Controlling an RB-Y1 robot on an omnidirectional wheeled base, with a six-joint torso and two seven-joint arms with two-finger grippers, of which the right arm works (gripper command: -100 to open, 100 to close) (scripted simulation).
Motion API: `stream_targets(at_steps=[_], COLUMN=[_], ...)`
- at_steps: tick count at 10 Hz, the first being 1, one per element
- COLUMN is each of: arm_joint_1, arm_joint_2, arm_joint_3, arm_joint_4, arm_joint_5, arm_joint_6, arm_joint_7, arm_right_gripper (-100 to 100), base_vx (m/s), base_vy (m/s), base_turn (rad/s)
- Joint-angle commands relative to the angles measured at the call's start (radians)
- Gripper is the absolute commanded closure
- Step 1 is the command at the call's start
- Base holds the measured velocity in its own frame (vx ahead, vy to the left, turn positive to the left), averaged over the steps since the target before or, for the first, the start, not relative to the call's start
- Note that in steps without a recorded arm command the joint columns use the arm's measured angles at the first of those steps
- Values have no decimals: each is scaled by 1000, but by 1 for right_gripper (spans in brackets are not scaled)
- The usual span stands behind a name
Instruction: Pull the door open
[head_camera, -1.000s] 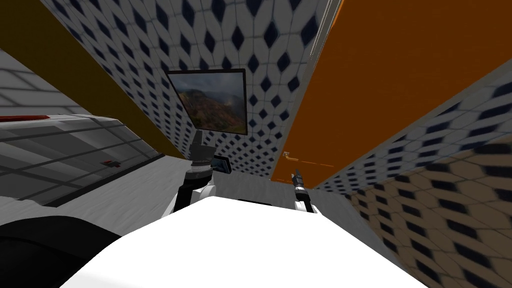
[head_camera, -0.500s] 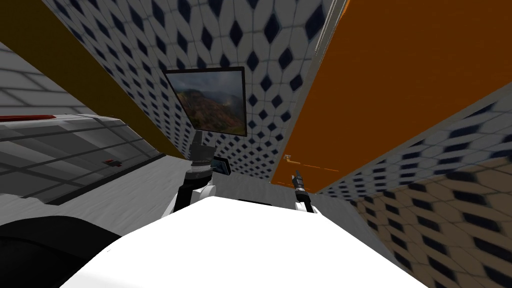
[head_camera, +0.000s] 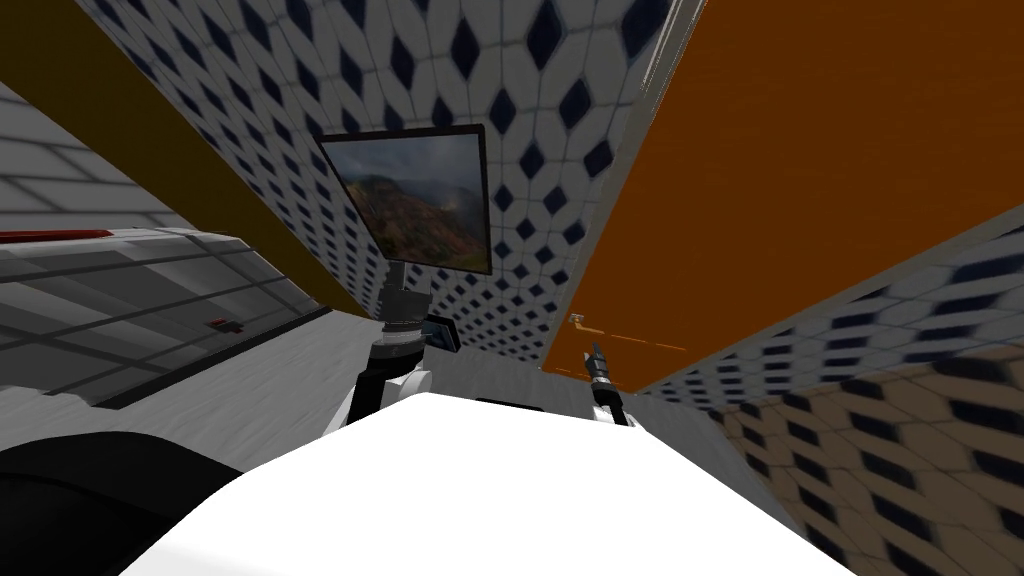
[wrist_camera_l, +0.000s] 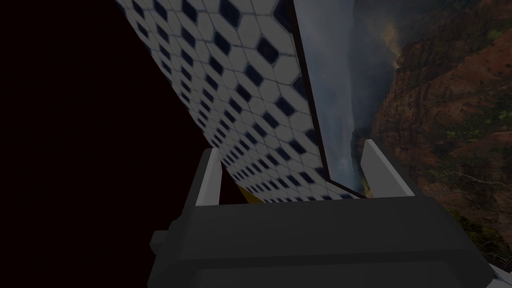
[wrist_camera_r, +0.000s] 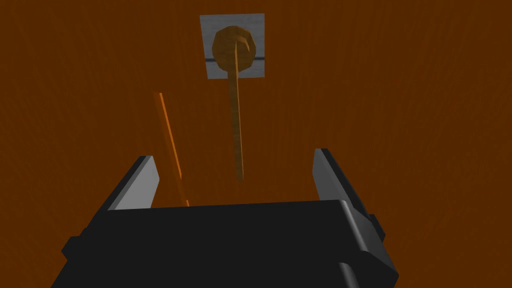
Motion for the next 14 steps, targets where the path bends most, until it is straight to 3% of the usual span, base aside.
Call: stream_targets(at_steps=[1,8,10,11,14], arm_joint_1=[0,22,26,26,26], arm_joint_2=[0,-30,-29,-29,-29], arm_joint_3=[0,-29,-28,-28,-28], arm_joint_4=[0,23,9,9,9], arm_joint_5=[0,-22,-22,-22,-22], arm_joint_6=[0,-21,-12,-12,-12], arm_joint_7=[0,-15,-15,-15,-15], arm_right_gripper=[-100,-100,-100,100,100], base_vx=[21,184,78,0,-13], base_vy=[-10,-23,-11,0,1], base_turn=[6,80,7,0,0])
